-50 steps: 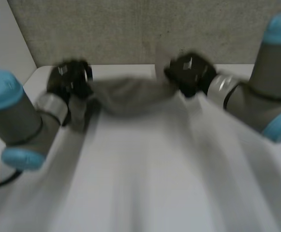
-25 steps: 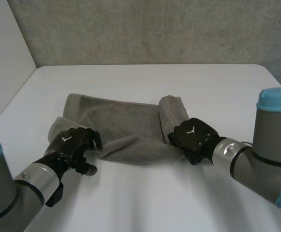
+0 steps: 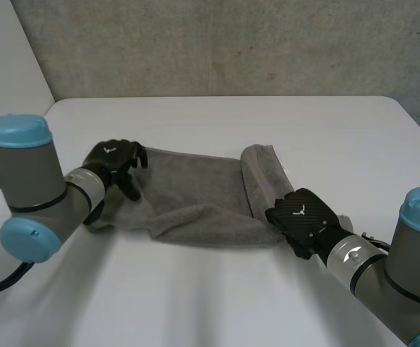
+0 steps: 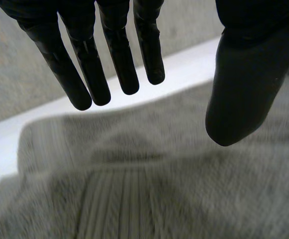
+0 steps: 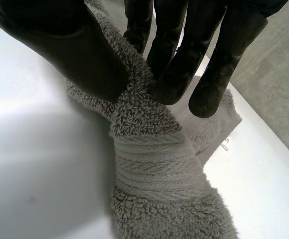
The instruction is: Fold the towel.
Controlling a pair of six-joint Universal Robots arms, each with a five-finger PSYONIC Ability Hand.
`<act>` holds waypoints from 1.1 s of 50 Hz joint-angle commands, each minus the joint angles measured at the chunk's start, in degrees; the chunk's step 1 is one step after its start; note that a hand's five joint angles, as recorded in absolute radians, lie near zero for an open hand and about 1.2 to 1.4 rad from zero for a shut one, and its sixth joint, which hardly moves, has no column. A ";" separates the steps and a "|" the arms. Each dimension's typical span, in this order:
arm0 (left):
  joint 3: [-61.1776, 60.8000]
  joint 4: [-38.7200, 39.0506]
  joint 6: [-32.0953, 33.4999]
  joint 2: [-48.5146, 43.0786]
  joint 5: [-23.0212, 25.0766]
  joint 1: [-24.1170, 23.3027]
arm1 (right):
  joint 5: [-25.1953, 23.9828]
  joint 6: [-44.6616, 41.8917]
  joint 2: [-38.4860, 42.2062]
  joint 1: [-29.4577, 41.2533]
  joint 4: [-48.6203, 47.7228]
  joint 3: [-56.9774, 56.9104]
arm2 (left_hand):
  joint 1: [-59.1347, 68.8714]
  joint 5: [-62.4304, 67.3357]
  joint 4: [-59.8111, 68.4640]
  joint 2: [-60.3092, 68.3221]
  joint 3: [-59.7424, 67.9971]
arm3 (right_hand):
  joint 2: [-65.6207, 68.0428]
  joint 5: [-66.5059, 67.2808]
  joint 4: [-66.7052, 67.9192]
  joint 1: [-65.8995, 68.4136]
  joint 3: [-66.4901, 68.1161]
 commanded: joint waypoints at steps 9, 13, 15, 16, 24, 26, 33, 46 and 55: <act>3.35 -1.07 3.21 -6.68 -0.12 0.65 | 0.05 -0.04 1.98 0.16 -0.09 -0.77 | -7.81 -16.81 -8.11 -7.61 -7.32 | 4.77 3.60 3.46 3.98 3.33; 2.65 -1.52 3.56 -6.15 -0.03 1.26 | 0.05 -0.04 1.98 0.16 -0.09 -0.77 | -8.33 -17.32 -8.62 -8.12 -7.83 | 4.77 3.60 3.46 3.98 3.33; 1.34 -3.18 3.74 -4.66 -0.03 2.14 | 0.05 -0.30 1.89 0.07 -0.09 -0.77 | -8.33 -17.32 -8.62 -8.12 -7.83 | 4.77 3.60 3.46 3.98 3.33; 1.33 -3.19 3.74 -4.65 -0.03 2.14 | 0.05 -0.30 1.89 0.07 -0.09 -0.77 | -8.33 -17.32 -8.62 -8.12 -7.83 | 4.77 3.60 3.46 3.98 3.33; -1.04 -7.67 3.65 -0.70 -0.21 2.58 | 0.05 -1.18 1.98 -0.10 -0.17 -0.77 | -8.33 -17.32 -8.62 -8.12 -7.83 | 4.77 3.60 3.46 3.98 3.33; -1.66 -7.58 3.65 -0.35 -0.29 2.84 | 0.05 -1.62 1.98 -0.10 -0.09 -0.50 | -8.33 -17.32 -8.62 -8.12 -7.83 | 4.77 3.60 3.46 3.98 3.33; -3.33 -7.05 3.74 -0.87 -0.29 5.39 | 0.05 -2.50 1.98 -0.10 -0.17 -0.24 | -9.33 -18.33 -9.62 -9.12 -8.83 | 4.77 3.60 3.46 3.98 3.33; -6.40 -7.23 3.74 0.53 -0.29 8.47 | 0.05 -2.68 2.07 -0.10 -0.17 -0.24 | -25.14 -34.14 -25.43 -24.93 -24.64 | 4.77 3.60 3.46 3.98 3.33; -7.90 -7.67 3.74 1.23 -0.29 10.05 | 0.14 -2.76 2.16 -0.10 -0.17 -0.15 | -25.48 -34.48 -25.78 -25.28 -24.99 | 4.77 3.60 3.46 3.98 3.33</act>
